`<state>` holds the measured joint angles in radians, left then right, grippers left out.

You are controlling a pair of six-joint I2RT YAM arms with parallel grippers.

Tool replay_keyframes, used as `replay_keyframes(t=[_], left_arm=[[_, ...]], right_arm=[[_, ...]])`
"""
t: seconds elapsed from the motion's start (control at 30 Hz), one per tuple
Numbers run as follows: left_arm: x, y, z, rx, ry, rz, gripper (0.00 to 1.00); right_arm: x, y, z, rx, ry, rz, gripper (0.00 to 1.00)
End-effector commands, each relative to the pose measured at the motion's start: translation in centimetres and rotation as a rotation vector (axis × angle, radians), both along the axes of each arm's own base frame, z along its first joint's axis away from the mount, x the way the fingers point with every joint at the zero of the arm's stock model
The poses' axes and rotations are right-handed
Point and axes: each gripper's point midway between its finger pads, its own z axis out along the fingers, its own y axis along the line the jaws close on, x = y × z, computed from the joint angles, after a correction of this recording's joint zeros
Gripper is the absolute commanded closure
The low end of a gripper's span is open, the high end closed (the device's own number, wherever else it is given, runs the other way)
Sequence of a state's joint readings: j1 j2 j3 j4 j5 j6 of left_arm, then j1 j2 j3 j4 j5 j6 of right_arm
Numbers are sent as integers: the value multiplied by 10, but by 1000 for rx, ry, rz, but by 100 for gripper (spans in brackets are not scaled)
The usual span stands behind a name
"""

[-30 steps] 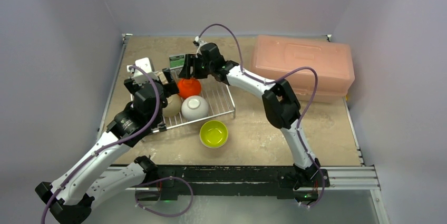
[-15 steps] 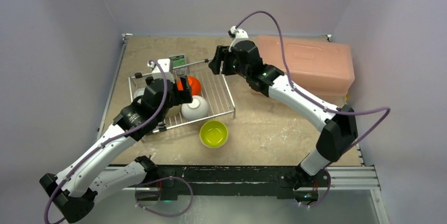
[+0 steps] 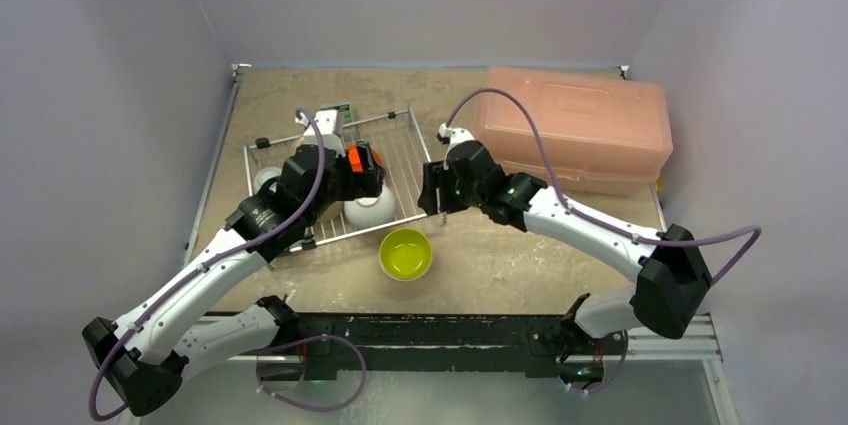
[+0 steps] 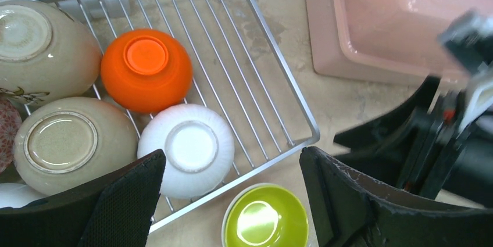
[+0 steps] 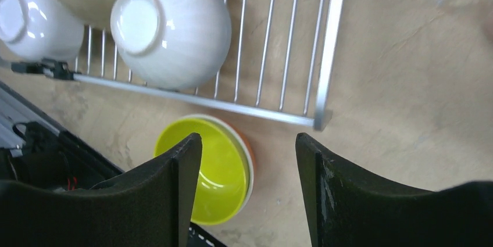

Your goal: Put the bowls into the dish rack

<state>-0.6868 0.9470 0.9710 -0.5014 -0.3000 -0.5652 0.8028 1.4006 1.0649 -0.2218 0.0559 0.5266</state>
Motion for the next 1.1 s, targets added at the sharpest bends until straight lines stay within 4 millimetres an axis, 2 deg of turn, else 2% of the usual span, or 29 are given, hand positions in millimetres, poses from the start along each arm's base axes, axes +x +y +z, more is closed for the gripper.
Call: replay_keyframes(t=[0.0, 0.17, 0.43, 0.57, 0.7, 0.87, 1.07], left_arm=[[15, 5, 33, -114, -109, 106, 14], [20, 6, 40, -143, -131, 136, 14], [20, 10, 38, -147, -125, 162, 14], [19, 9, 38, -144, -122, 149, 14], [18, 9, 35, -138, -115, 146, 14], [18, 12, 35, -127, -118, 158, 14], [18, 15, 34, -117, -118, 168, 14]], right_arm=[[-26, -2, -24, -78, 41, -34, 39], [-47, 3, -41, -121, 59, -22, 55], [-66, -1, -75, -252, 116, 22, 59], [-66, -6, -89, -323, 127, 16, 61], [-66, -1, -92, -331, 126, 35, 65], [-66, 0, -92, -347, 124, 31, 84], [-64, -1, -81, -339, 106, 18, 95]])
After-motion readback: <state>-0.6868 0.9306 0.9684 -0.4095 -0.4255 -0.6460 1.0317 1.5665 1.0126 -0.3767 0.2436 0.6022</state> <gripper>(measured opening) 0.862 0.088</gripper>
